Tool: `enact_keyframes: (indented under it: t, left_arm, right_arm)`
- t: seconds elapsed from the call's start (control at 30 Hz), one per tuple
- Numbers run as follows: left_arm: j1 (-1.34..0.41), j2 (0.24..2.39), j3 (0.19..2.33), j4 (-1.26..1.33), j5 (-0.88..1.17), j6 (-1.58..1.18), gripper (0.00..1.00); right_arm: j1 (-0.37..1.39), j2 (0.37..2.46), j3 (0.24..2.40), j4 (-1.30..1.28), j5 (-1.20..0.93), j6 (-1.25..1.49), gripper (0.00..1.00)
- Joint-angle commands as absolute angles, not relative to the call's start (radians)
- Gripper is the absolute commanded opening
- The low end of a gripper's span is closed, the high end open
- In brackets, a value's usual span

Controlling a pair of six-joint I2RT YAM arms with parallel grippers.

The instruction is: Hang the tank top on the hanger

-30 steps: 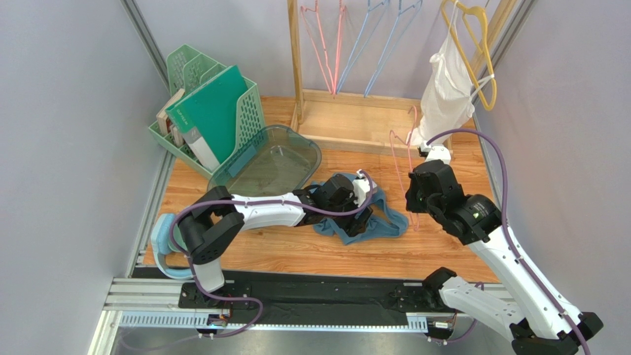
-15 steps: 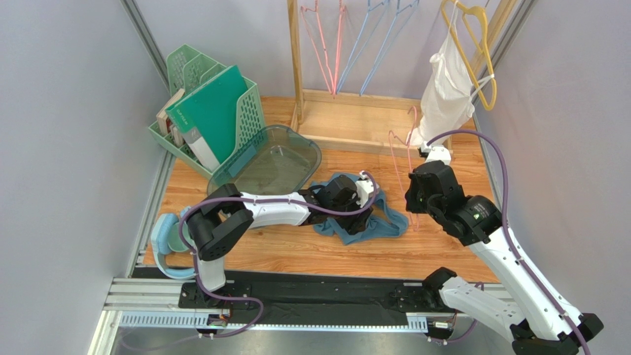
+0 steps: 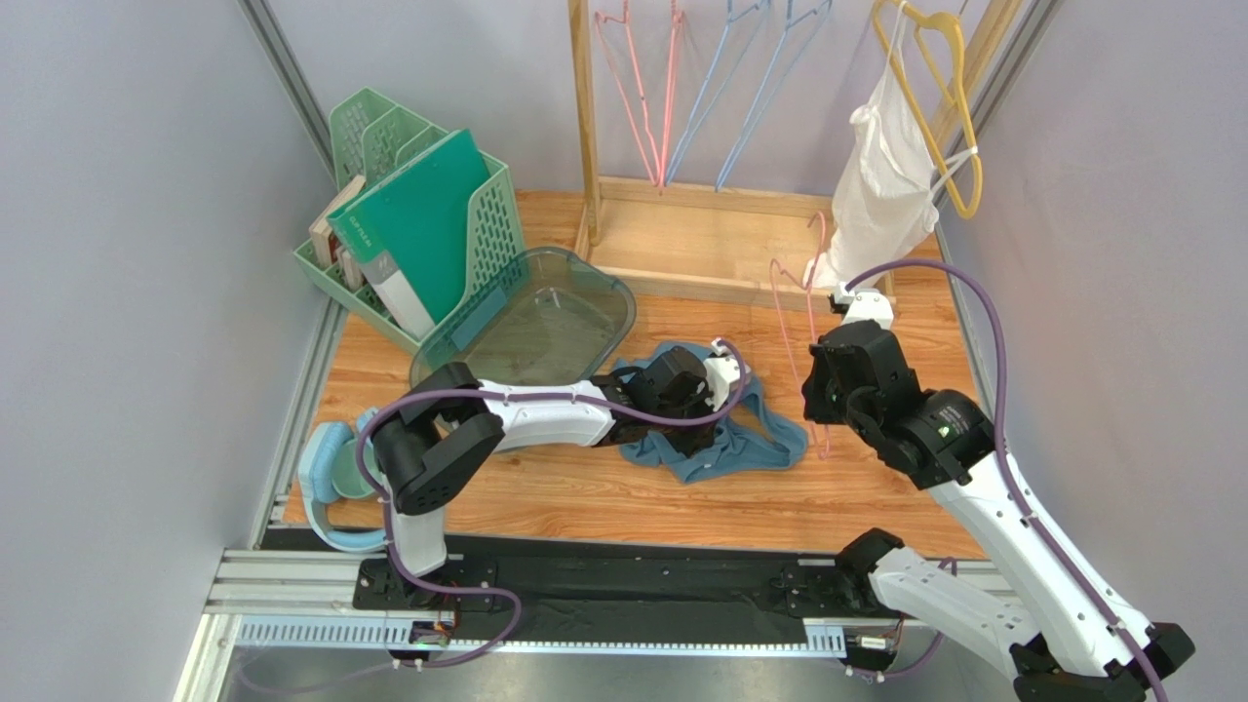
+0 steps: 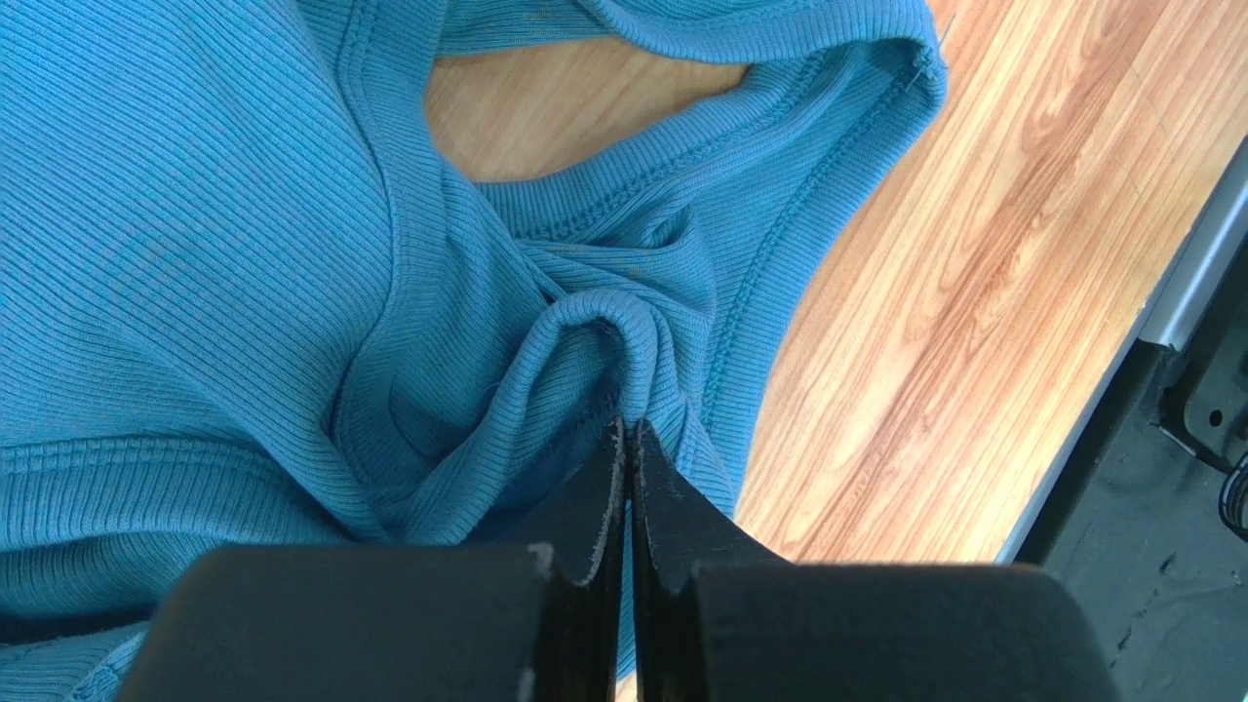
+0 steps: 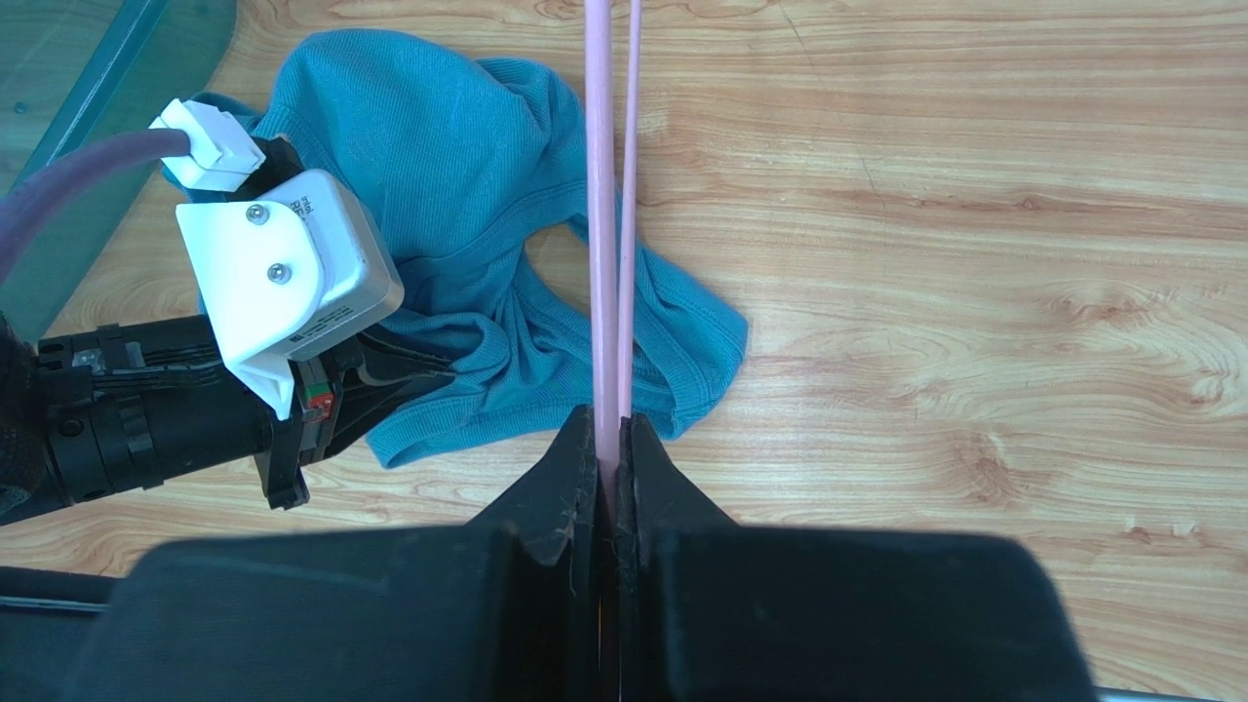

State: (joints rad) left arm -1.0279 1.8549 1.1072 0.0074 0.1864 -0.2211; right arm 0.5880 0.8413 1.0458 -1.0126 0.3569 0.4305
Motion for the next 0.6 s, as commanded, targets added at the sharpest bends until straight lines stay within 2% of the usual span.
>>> enact_keyframes:
  t: [0.0,0.27,0.57]
  left_arm:
    - [-1.034,1.783,1.143,0.025,0.180,-0.241,0.00]
    - [-0.991,1.628,1.071,-0.034,0.078,-0.279,0.00]
    - [-0.824,1.484,0.918,-0.064,0.040,-0.314,0.00]
  right_arm:
    - [0.592,0.821,1.054,-0.985,0.362,0.425,0.00]
    - [0.592,0.804,1.063,-0.982,0.309,0.400,0.00]
    - [0.598,0.798,1.032,-0.933,0.170,0.360,0.00]
